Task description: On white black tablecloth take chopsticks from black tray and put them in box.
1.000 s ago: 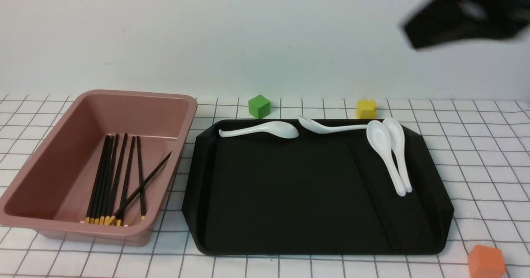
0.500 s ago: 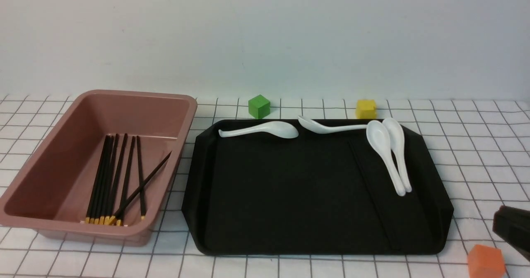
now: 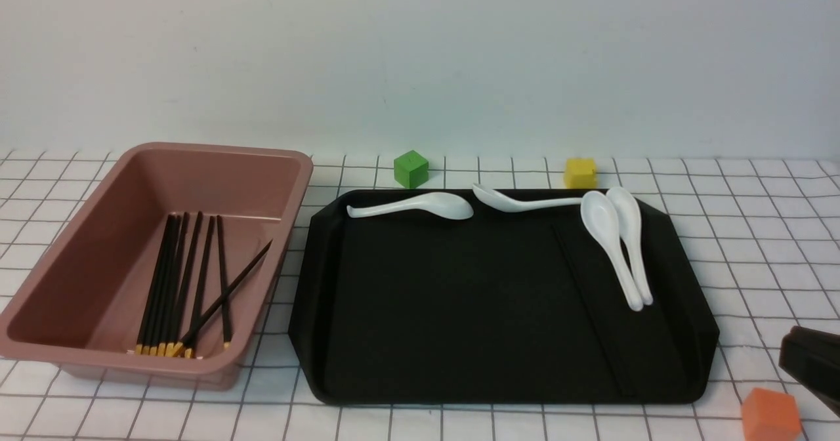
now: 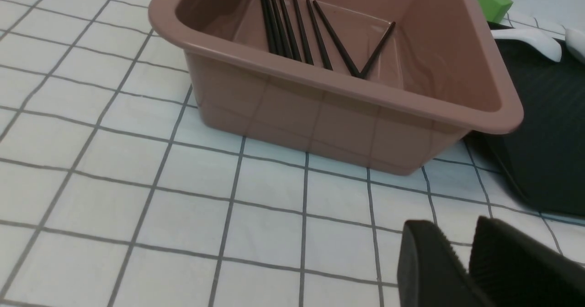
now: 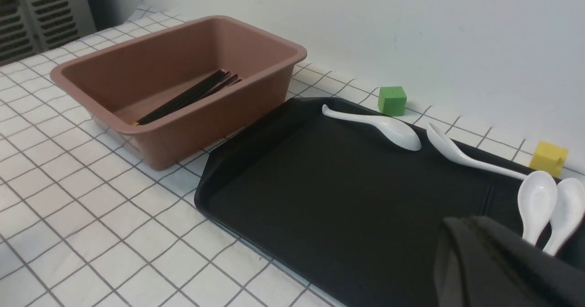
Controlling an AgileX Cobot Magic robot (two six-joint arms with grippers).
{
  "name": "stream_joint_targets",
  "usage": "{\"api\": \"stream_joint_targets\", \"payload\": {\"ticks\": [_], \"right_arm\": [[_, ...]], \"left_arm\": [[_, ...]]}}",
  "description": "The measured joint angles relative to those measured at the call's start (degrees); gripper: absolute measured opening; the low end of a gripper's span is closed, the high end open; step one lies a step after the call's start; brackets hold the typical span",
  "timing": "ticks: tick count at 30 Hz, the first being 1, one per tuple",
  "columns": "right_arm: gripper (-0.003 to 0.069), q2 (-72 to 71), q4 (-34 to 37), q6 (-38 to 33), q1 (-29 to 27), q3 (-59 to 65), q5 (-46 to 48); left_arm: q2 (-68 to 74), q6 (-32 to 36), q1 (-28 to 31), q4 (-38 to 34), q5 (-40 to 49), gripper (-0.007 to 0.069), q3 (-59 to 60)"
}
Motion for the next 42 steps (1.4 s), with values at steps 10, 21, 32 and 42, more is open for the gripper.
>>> {"api": "stream_joint_targets", "payload": {"ticks": [10,21,32,42], "right_arm": [[0.0004,0.0,0.11,0.0,0.0,0.25,-0.62],[0.0012,-13.05,-3.7,13.27,-7.52,19.03,-15.74],[0.002,-25.07,-15.68,20.64,-20.77,25.82,2.87],[0.0034,-25.12,-16.49,20.87,-24.96,25.63,3.63]], "left_arm": [[0.0,0.0,0.0,0.0,0.0,0.0175,0.0],[0.0,0.0,0.0,0.0,0.0,0.0185,0.0],[0.0,0.0,0.0,0.0,0.05,0.0187,0.0],[0.0,0.0,0.0,0.0,0.04,0.0197,0.0]]}}
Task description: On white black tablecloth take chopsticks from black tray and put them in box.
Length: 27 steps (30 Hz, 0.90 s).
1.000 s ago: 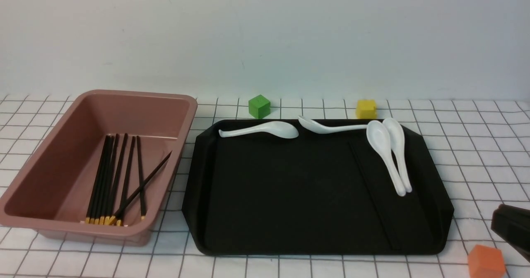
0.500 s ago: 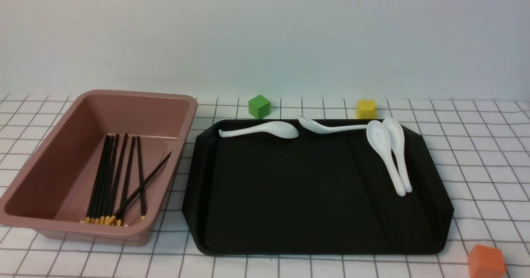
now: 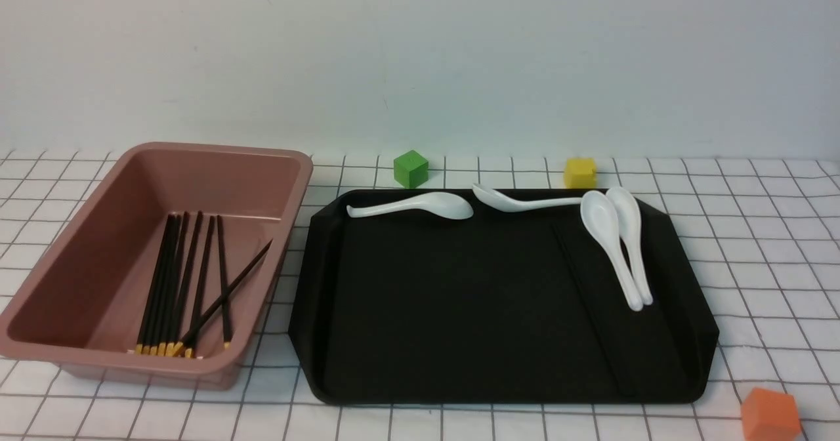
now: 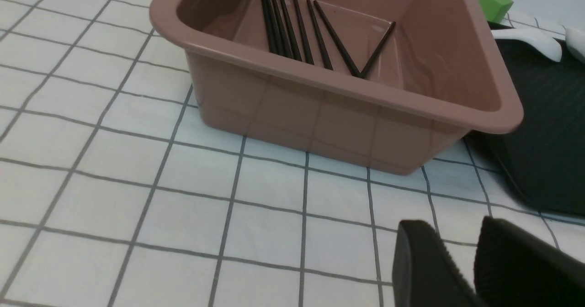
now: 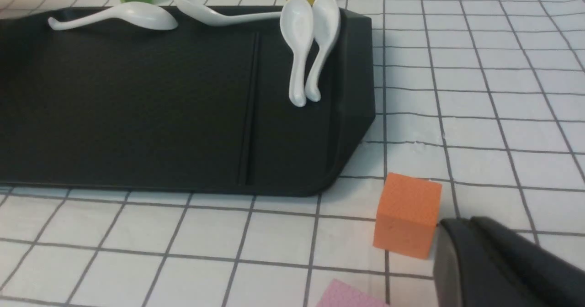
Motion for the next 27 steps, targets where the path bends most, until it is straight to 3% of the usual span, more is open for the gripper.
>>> {"api": "stream_joint_targets", "payload": {"ticks": [27], "right_arm": [[0.0064,0.0,-0.05,0.79,-0.35,0.0,0.0]], "left_arm": [[0.0,0.0,0.0,0.0,0.0,0.0216,0.0]]}}
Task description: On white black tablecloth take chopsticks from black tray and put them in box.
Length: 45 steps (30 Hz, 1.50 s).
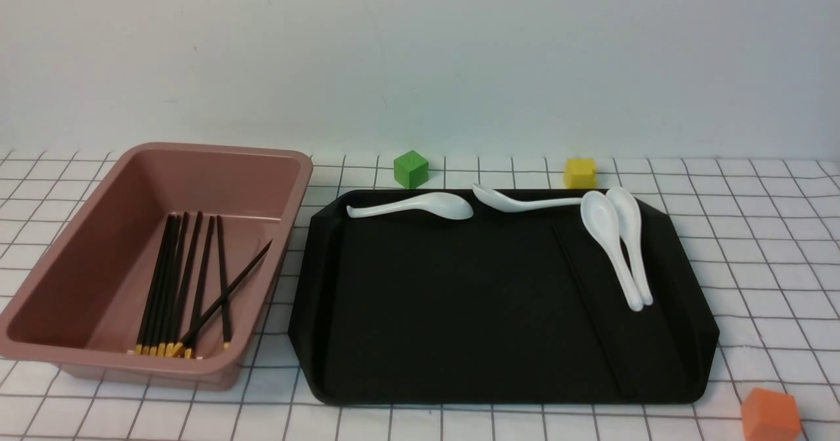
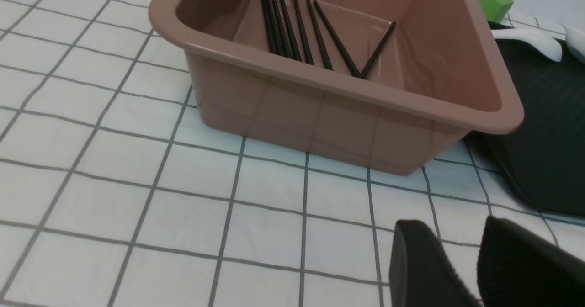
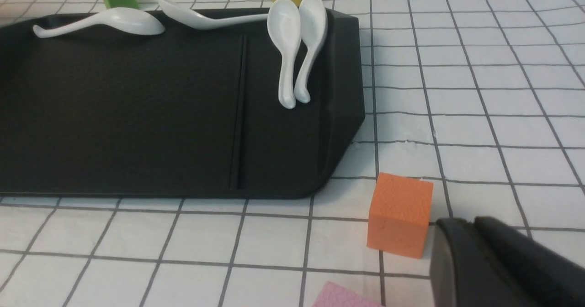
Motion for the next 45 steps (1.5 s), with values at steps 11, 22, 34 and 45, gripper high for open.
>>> {"api": "stream_joint_targets", "payload": {"ticks": [11,22,34,45], "right_arm": [[0.0076,0.0,0.0,0.04,0.0,0.0,0.01],[0.0085,0.0,0.0,0.04,0.0,0.0,0.01],[0.0086,0.0,0.0,0.04,0.0,0.0,0.01],[0.009,0.0,0.0,0.07,0.0,0.0,0.01]], "left_arm": [[0.0,0.0,0.0,0.0,0.0,0.0218,0.0],[0.0,0.0,0.0,0.0,0.0,0.0218,0.0],[0.0,0.0,0.0,0.0,0.0,0.0218,0.0],[0.0,0.0,0.0,0.0,0.0,0.0218,0.0]]}}
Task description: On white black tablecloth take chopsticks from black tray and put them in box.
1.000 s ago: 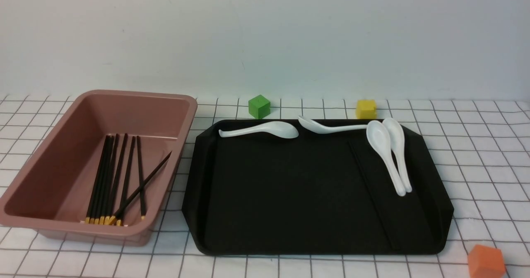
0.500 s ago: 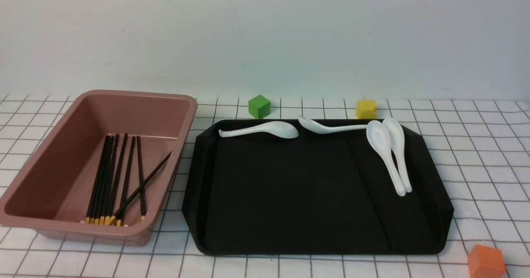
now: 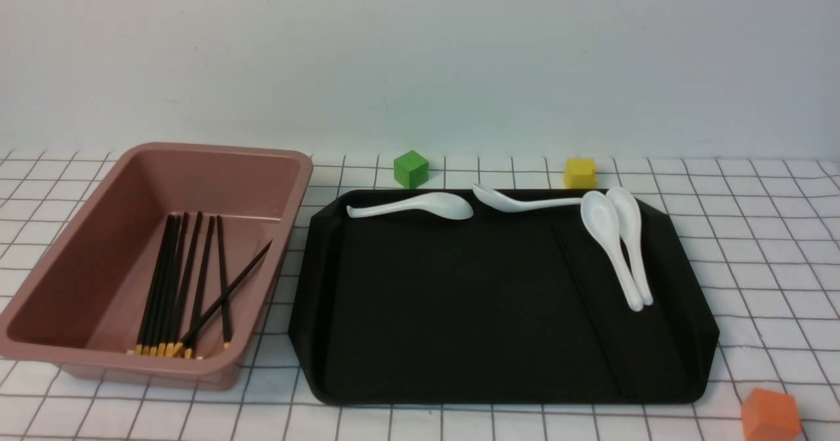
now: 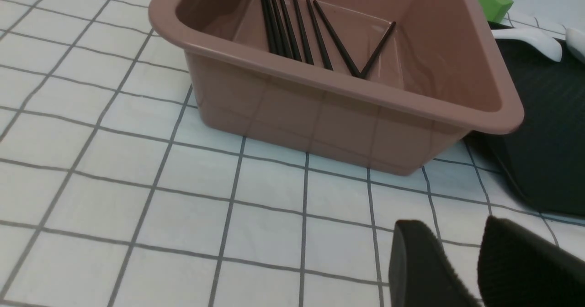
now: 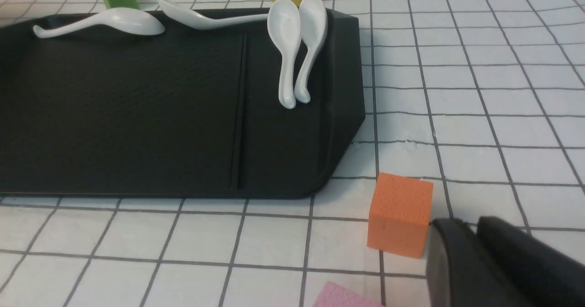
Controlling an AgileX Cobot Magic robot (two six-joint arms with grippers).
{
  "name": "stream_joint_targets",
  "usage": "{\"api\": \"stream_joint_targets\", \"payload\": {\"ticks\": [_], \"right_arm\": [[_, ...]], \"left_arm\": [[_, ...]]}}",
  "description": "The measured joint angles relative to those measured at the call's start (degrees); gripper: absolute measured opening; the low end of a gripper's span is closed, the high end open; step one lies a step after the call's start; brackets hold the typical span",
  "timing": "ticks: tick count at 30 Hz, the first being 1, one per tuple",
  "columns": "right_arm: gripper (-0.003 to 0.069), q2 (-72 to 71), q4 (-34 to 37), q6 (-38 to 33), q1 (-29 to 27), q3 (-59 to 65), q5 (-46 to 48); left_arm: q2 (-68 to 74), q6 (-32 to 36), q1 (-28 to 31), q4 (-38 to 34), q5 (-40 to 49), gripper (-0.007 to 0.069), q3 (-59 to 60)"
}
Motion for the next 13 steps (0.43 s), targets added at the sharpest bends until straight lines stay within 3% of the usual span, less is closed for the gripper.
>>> {"api": "stream_joint_targets", "payload": {"ticks": [13], "right_arm": [[0.0097,0.0,0.0,0.0,0.0,0.0,0.0]], "left_arm": [[0.0,0.0,0.0,0.0,0.0,0.0218,0.0]]}}
